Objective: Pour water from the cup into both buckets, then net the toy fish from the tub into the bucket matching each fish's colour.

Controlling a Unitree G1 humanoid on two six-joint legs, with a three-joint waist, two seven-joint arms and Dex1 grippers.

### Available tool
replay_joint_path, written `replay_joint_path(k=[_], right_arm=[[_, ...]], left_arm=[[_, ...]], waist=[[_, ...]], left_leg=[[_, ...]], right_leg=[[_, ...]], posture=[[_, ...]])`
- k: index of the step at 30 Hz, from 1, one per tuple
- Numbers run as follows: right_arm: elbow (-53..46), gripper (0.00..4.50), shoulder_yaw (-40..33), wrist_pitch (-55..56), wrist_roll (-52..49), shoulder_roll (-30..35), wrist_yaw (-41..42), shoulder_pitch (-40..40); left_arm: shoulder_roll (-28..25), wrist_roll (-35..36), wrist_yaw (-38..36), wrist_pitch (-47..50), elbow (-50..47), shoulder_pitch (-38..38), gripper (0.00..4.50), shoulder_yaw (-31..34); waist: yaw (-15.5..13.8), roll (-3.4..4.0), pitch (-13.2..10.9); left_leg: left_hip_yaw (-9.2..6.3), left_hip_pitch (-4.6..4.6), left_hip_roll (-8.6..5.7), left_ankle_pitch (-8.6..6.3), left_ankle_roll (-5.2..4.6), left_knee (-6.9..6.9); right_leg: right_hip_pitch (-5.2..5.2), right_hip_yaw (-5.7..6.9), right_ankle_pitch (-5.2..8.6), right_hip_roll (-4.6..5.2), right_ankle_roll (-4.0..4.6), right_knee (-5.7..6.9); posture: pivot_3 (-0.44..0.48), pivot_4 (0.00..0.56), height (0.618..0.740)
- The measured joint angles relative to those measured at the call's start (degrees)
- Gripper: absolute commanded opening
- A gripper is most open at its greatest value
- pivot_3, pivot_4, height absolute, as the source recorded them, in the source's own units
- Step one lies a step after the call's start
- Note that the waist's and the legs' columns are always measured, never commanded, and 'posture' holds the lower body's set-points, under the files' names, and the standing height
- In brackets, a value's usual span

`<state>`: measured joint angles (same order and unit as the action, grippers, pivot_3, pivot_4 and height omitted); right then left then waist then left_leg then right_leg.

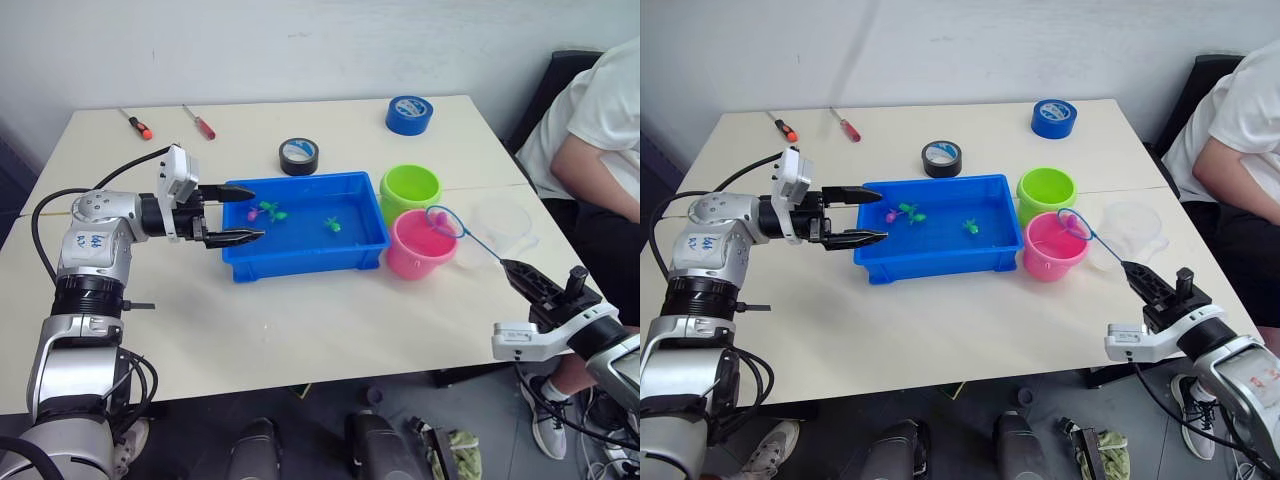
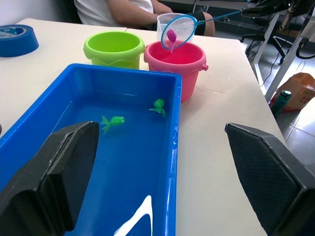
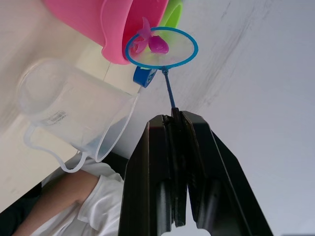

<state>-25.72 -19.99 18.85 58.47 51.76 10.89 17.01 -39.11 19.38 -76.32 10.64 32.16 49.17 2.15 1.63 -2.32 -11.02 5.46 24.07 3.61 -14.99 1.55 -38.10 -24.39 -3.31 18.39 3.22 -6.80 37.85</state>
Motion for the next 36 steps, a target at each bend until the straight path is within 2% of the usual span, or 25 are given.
replay_joint_path(k=[10, 15, 18, 20, 23, 26, 30, 32, 36], right_arm=[[-1.50, 0.00, 0.39, -0.28, 6.64, -2.98, -3.15, 0.10], [-3.11, 0.00, 0.52, -0.52, 3.17, -5.23, -2.38, -1.23], [-5.11, 0.00, 0.64, -1.93, -3.74, -5.27, 0.81, -7.67], [-6.16, 0.00, 2.32, -4.93, -10.54, -6.01, 5.43, -15.40], [-5.66, 0.00, 7.78, -10.04, -19.53, -7.72, 13.00, -26.52], [-4.82, 0.00, 12.91, -17.04, -26.70, -11.30, 19.93, -32.31], [-2.41, 0.00, 19.96, -39.71, -38.38, -21.11, 31.07, -42.45], [-1.52, 0.00, 21.77, -46.32, -41.53, -22.49, 33.29, -44.97], [2.99, 0.00, 23.79, -64.65, -49.89, -31.31, 35.52, -54.38]], left_arm=[[0.00, 0.00, 0.13, 0.19, -0.31, -0.03, 4.47, 0.02], [-0.06, 0.09, 0.64, 0.55, -0.46, -0.50, 4.47, 0.27], [-0.44, 0.59, 1.72, 1.40, -0.53, -0.96, 4.47, 1.63], [-1.42, 0.71, 3.28, 1.89, -0.37, -1.27, 4.47, 3.13], [-3.27, 0.51, 6.18, 2.06, 0.30, -1.93, 4.47, 5.25], [-4.72, 0.14, 8.81, 2.15, 0.41, -2.82, 4.47, 6.51], [-7.03, -0.46, 12.81, 4.02, 0.01, -7.73, 4.47, 8.65], [-7.39, -0.35, 13.91, 4.88, -0.47, -9.33, 4.47, 9.51], [-8.43, 0.18, 17.44, 7.49, -5.19, -15.07, 4.47, 12.71]], waist=[[-0.02, 0.00, 0.00], [0.13, 0.00, 0.00], [0.47, 0.00, 0.00], [0.70, 0.00, 0.00], [1.18, -0.02, -0.01], [1.14, -0.03, 0.00], [1.39, -0.05, 0.01], [1.31, -0.05, 0.01], [1.66, -0.05, 0.01]], left_leg=[[-0.01, -0.01, 0.00, 0.02, 0.04, -0.01], [-0.01, -0.03, 0.00, 0.05, 0.08, -0.02], [-0.02, -0.08, 0.01, 0.07, 0.07, -0.04], [-0.07, -0.23, 0.04, 0.09, 0.11, -0.01], [-0.14, -0.93, 0.09, 0.05, 0.09, 0.19], [-0.17, -0.95, 0.10, 0.03, 0.09, 0.18], [-0.14, -0.93, 0.12, 0.02, 0.07, 0.12], [-0.15, -0.87, 0.14, 0.02, 0.07, 0.15], [-0.10, -0.86, 0.18, 0.02, 0.07, 0.15]], right_leg=[[0.01, 0.01, 0.00, 0.00, 0.00, 0.03], [0.01, 0.00, 0.00, 0.00, 0.00, 0.09], [0.03, -0.01, 0.00, 0.00, 0.00, 0.18], [0.15, 0.02, 0.00, -0.04, 0.00, 0.19], [0.88, 0.09, 0.04, -0.08, 0.07, -0.03], [0.96, 0.09, 0.05, -0.08, 0.10, -0.03], [0.89, 0.10, 0.05, -0.03, 0.10, 0.08], [0.82, 0.15, 0.06, -0.03, 0.11, 0.08], [0.74, 0.13, 0.07, 0.00, 0.13, 0.19]], posture=[[0.000, 0.150, 0.731], [0.000, 0.150, 0.731], [0.000, 0.150, 0.731], [0.000, 0.150, 0.731], [0.000, 0.150, 0.731], [0.000, 0.150, 0.731], [0.000, 0.150, 0.731], [0.000, 0.150, 0.731], [0.000, 0.150, 0.731]])
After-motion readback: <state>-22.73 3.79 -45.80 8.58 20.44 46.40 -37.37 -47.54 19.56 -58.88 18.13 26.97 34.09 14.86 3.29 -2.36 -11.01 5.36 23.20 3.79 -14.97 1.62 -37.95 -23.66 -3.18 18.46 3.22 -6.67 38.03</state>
